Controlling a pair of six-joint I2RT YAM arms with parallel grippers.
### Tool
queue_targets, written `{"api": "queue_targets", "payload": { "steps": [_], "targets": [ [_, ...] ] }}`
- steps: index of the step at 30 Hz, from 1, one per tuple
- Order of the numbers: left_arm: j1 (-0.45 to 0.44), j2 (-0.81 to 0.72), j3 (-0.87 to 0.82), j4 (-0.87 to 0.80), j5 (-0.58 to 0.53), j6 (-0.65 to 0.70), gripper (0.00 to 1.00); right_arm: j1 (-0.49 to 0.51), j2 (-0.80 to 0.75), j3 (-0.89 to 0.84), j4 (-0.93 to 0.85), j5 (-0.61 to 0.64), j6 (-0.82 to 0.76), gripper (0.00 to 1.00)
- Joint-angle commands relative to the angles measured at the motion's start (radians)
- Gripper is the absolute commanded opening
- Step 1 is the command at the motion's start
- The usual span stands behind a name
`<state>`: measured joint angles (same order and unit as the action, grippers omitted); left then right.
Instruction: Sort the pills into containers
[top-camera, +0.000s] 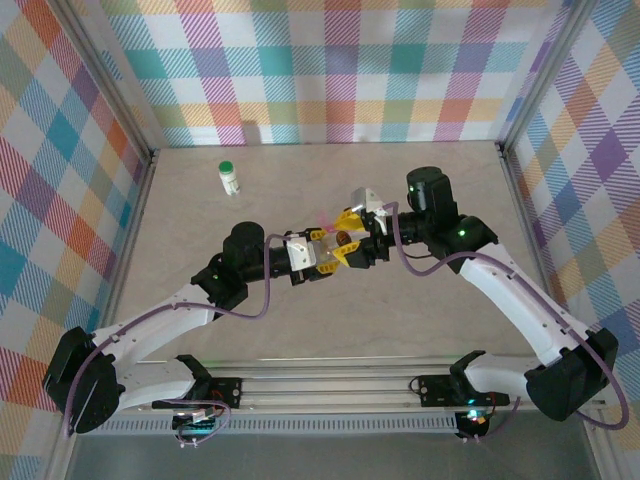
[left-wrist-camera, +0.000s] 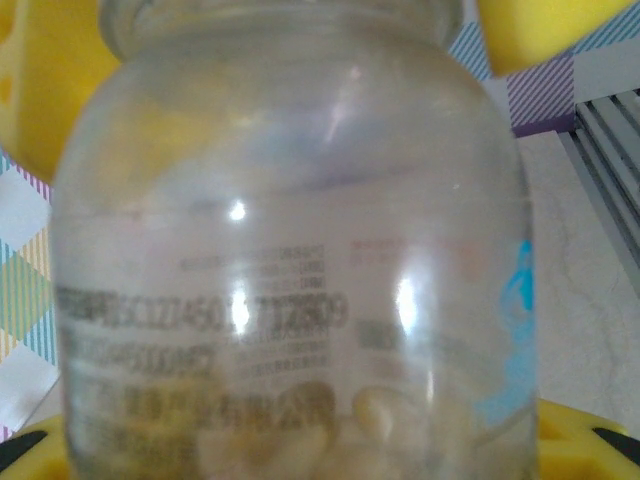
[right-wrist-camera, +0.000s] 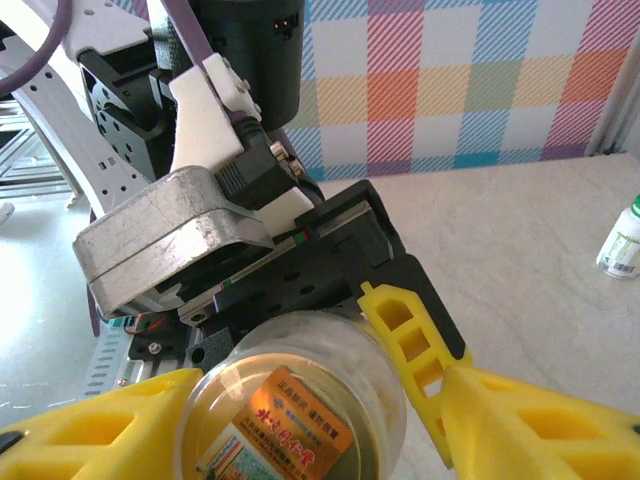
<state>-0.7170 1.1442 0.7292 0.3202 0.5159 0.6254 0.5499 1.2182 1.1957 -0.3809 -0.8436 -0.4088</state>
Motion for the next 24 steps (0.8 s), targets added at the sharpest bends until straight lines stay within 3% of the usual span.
{"api": "queue_targets", "payload": {
  "steps": [1, 4, 7, 12, 18, 21, 24],
  "targets": [
    [0.003, 0.003, 0.016, 0.036, 0.042, 0.000, 0.00, -0.001, -0.025, -0.003, 0.057, -0.027, -0.013, 0.60],
    [0.002, 0.001, 0.015, 0.034, 0.040, 0.001, 0.00, 0.000, -0.020, -0.004, 0.053, -0.036, -0.015, 0.54],
    [0.002, 0.001, 0.017, 0.031, 0.039, 0.000, 0.00, -0.001, -0.014, -0.004, 0.053, -0.055, -0.011, 0.33],
    [0.002, -0.001, 0.021, 0.028, 0.014, 0.000, 0.00, -0.001, 0.009, 0.002, 0.058, 0.019, 0.073, 0.13],
    [0.001, 0.000, 0.027, 0.019, -0.054, 0.008, 0.00, 0.002, 0.058, 0.015, 0.033, 0.206, 0.300, 0.05],
    [0.001, 0.001, 0.029, 0.017, -0.104, 0.017, 0.00, 0.001, 0.063, 0.005, 0.021, 0.337, 0.494, 0.00],
    [0.000, 0.005, 0.027, 0.026, -0.134, 0.020, 0.00, 0.001, 0.060, -0.006, 0.024, 0.386, 0.614, 0.00]
  ]
}}
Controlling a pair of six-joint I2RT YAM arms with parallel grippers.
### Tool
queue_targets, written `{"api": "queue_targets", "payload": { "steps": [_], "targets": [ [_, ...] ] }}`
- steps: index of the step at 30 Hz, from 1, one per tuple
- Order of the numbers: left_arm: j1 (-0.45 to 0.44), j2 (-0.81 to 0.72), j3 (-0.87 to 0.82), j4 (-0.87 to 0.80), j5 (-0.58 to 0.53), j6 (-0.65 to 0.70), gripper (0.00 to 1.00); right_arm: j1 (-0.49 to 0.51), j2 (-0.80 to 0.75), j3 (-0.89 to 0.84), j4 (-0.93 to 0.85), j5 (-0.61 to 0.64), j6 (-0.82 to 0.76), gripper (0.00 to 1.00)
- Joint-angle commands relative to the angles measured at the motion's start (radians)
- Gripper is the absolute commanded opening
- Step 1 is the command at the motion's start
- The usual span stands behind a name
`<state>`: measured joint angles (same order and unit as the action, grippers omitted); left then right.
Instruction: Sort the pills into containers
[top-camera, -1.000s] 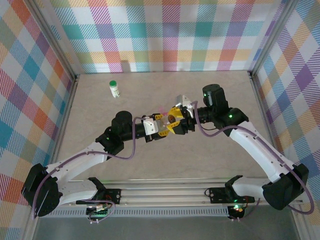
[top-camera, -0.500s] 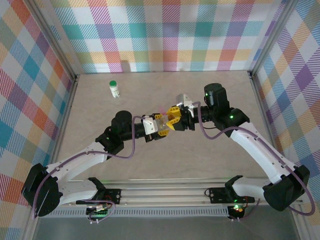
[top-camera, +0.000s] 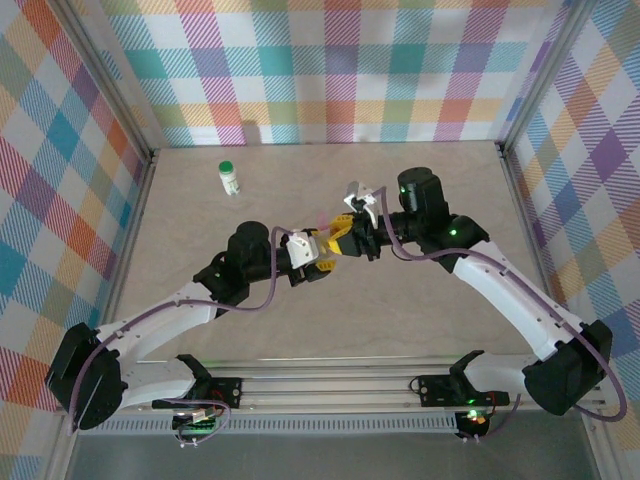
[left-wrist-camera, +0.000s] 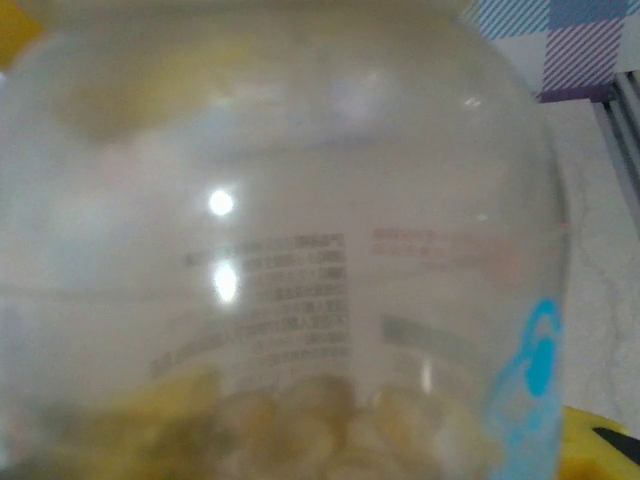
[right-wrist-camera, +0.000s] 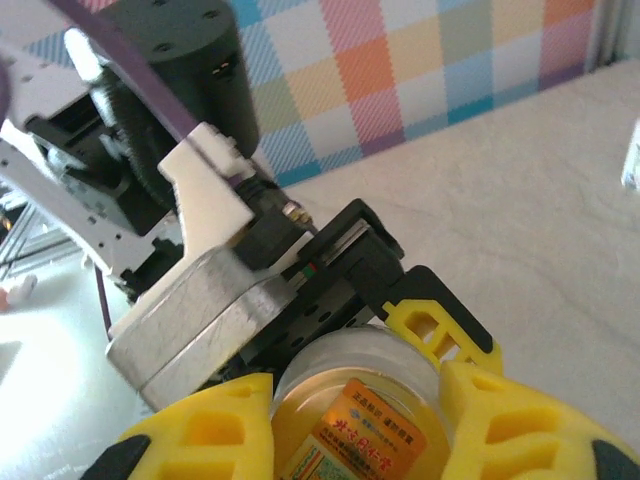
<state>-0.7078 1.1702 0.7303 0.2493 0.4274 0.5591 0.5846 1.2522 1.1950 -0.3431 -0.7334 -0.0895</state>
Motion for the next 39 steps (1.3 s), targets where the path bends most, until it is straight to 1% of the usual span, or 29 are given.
{"api": "queue_targets", "payload": {
  "steps": [1, 4, 6, 12, 14, 15, 17, 18, 19, 24, 25, 28, 32, 34, 36, 39],
  "targets": [
    [-0.011, -0.017, 0.028, 0.099, -0.052, 0.087, 0.00, -0.033, 0.024, -0.011, -0.005, 0.279, 0.328, 0.00],
    [-0.017, -0.008, 0.033, 0.094, -0.066, 0.091, 0.00, -0.028, 0.022, -0.002, -0.007, 0.307, 0.397, 0.00],
    [-0.020, -0.005, 0.033, 0.094, -0.075, 0.094, 0.00, -0.028, 0.023, 0.014, -0.025, 0.339, 0.408, 0.00],
    [-0.022, -0.006, 0.032, 0.089, -0.087, 0.095, 0.00, -0.027, 0.028, 0.032, -0.062, 0.357, 0.346, 0.00],
    [-0.022, 0.000, 0.039, 0.082, -0.101, 0.093, 0.00, -0.027, 0.027, 0.031, -0.074, 0.383, 0.323, 0.00],
    [-0.022, 0.003, 0.037, 0.091, -0.110, 0.090, 0.02, -0.028, 0.023, 0.028, -0.073, 0.399, 0.312, 0.00],
    [-0.022, 0.006, 0.028, 0.116, -0.125, 0.081, 0.29, -0.027, 0.010, 0.028, -0.076, 0.433, 0.293, 0.00],
    [-0.022, 0.005, 0.023, 0.129, -0.132, 0.076, 0.94, -0.027, 0.005, 0.030, -0.079, 0.454, 0.282, 0.00],
    [-0.022, 0.007, 0.021, 0.136, -0.137, 0.075, 1.00, -0.028, 0.004, 0.035, -0.083, 0.476, 0.271, 0.00],
    [-0.022, -0.001, 0.004, 0.159, -0.129, 0.065, 1.00, -0.041, 0.020, 0.067, -0.106, 0.631, 0.207, 0.00],
    [-0.022, -0.008, -0.005, 0.171, -0.128, 0.061, 1.00, -0.049, 0.029, 0.072, -0.101, 0.680, 0.189, 0.00],
    [-0.022, -0.020, -0.029, 0.202, -0.166, 0.044, 1.00, -0.081, 0.074, 0.091, -0.084, 0.759, 0.148, 0.00],
    [-0.022, -0.045, -0.083, 0.291, -0.291, 0.006, 1.00, -0.117, 0.205, 0.154, -0.062, 0.923, 0.048, 0.00],
    [-0.021, -0.055, -0.100, 0.304, -0.372, -0.009, 1.00, -0.150, 0.292, 0.192, -0.036, 0.996, 0.001, 0.00],
    [-0.016, -0.059, -0.098, 0.294, -0.459, -0.033, 1.00, -0.191, 0.379, 0.231, -0.012, 1.013, -0.001, 0.00],
    [0.002, -0.063, -0.102, 0.309, -0.609, -0.094, 1.00, -0.253, 0.515, 0.320, -0.003, 0.966, 0.000, 0.00]
  ]
}}
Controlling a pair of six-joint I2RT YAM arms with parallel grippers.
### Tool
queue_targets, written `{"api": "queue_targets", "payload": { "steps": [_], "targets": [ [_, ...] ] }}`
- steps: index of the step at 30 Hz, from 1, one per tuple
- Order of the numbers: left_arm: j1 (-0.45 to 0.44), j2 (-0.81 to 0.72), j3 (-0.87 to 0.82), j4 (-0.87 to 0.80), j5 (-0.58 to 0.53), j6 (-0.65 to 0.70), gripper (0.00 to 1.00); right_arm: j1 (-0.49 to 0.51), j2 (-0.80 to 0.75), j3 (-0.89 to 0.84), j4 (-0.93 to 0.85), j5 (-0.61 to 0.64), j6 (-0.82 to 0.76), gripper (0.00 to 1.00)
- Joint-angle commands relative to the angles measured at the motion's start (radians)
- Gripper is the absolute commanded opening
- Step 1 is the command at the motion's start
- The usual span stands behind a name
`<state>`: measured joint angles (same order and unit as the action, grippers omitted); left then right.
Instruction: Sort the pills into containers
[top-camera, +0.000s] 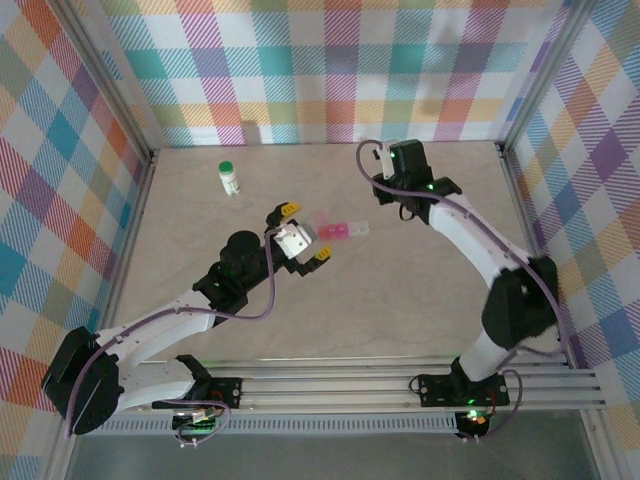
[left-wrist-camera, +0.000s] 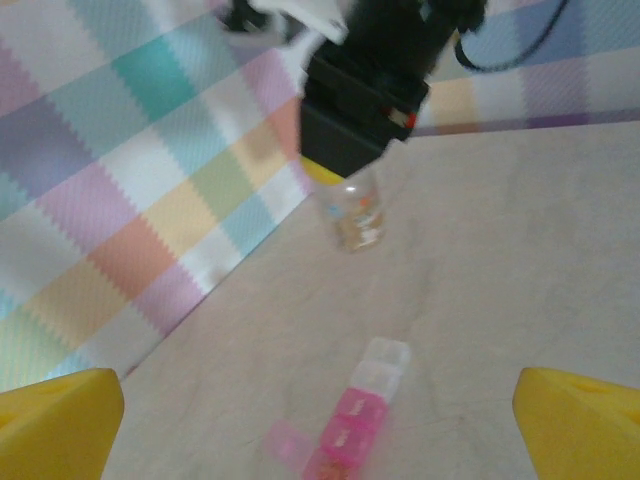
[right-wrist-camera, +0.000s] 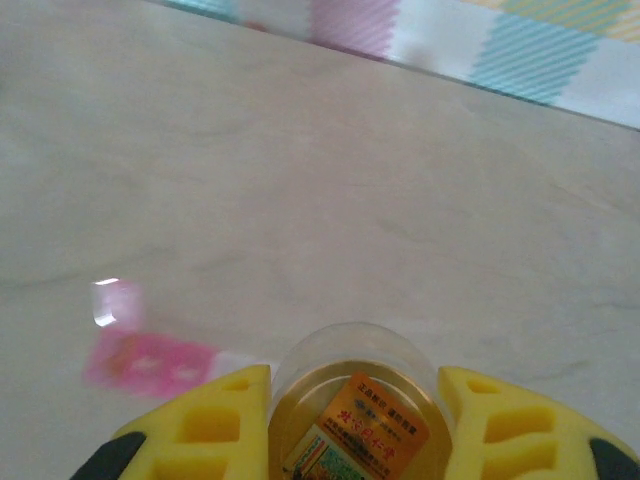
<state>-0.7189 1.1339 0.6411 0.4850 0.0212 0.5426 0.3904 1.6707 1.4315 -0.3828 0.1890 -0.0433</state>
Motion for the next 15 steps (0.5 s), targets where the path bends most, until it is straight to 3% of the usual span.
{"api": "queue_targets", "payload": {
  "steps": [1, 11, 15],
  "targets": [
    [0.026, -0.031, -0.009, 0.071, -0.235, -0.109, 1.00, -0.073, 0.129, 0.109, 0.034, 0.032, -0.046, 0.00],
    [0.204, -0.083, 0.035, -0.056, -0.426, -0.593, 1.00, -0.166, 0.415, 0.358, -0.001, -0.061, 0.015, 0.03],
    [0.265, -0.104, 0.050, -0.136, -0.429, -0.715, 1.00, -0.169, 0.508, 0.479, -0.060, -0.056, 0.013, 0.05]
  ]
}}
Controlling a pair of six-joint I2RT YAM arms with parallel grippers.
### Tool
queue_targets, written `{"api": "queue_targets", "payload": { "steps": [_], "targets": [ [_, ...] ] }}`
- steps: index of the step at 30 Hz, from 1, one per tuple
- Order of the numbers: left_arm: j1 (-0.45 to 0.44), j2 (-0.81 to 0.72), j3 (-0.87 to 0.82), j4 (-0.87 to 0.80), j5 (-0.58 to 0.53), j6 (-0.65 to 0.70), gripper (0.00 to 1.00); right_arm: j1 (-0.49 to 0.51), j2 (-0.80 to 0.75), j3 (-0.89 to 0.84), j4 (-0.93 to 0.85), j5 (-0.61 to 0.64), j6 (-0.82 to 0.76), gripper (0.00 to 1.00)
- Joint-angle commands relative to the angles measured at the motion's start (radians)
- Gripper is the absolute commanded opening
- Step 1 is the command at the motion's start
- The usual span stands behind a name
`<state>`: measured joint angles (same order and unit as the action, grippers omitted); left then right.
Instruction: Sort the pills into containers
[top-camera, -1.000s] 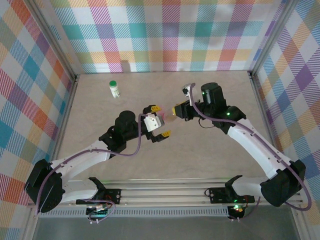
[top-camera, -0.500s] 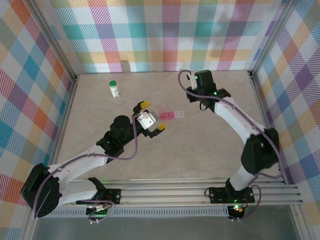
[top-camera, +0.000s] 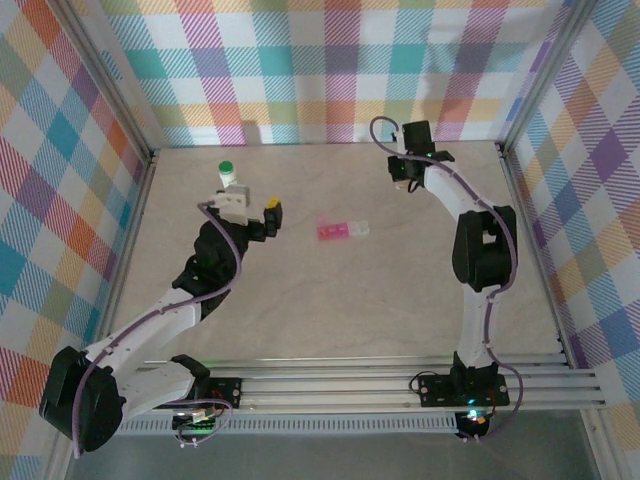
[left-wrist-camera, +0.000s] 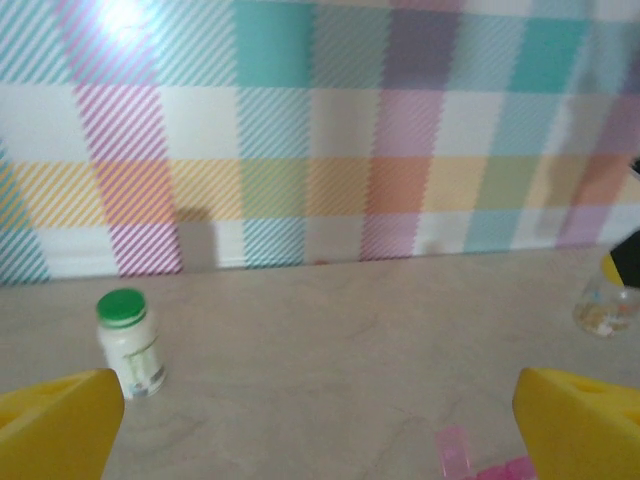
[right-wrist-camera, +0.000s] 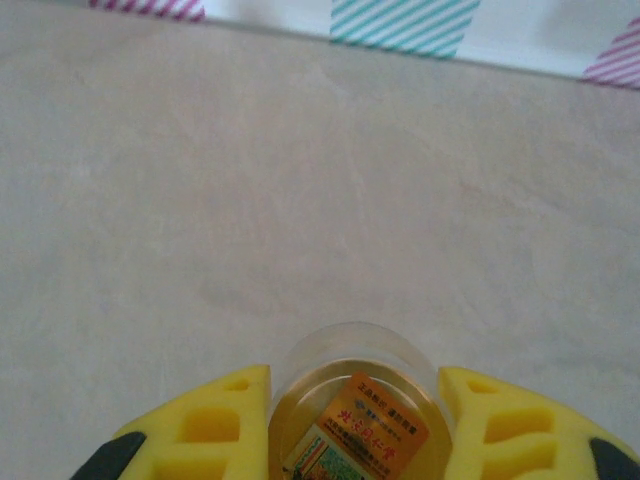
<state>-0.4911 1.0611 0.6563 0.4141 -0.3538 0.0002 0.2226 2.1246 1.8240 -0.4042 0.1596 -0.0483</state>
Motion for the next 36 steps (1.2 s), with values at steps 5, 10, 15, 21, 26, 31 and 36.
{"api": "queue_targets", "payload": {
  "steps": [5, 10, 15, 21, 26, 31, 36],
  "targets": [
    [0.045, -0.041, 0.022, -0.071, -0.092, -0.179, 1.00, -0.003, 0.147, 0.185, -0.077, -0.026, 0.031, 0.11],
    [0.045, -0.047, 0.020, -0.090, -0.083, -0.141, 1.00, -0.003, 0.193, 0.247, -0.114, -0.049, 0.054, 0.20],
    [0.045, -0.028, 0.033, -0.103, -0.115, -0.154, 1.00, -0.005, 0.184, 0.250, -0.120, -0.051, 0.055, 0.54],
    [0.047, -0.001, 0.059, -0.139, -0.194, -0.224, 1.00, -0.005, 0.072, 0.232, -0.153, -0.074, 0.051, 0.65],
    [0.054, 0.037, 0.105, -0.211, -0.227, -0.291, 1.00, -0.003, -0.137, 0.020, -0.050, -0.130, 0.101, 0.67],
    [0.055, 0.117, 0.176, -0.287, -0.173, -0.334, 1.00, -0.002, -0.344, -0.268, 0.066, -0.273, 0.188, 0.66],
    [0.056, 0.235, 0.276, -0.388, -0.072, -0.384, 0.91, 0.008, -0.451, -0.493, 0.160, -0.364, 0.249, 0.66]
  ]
}}
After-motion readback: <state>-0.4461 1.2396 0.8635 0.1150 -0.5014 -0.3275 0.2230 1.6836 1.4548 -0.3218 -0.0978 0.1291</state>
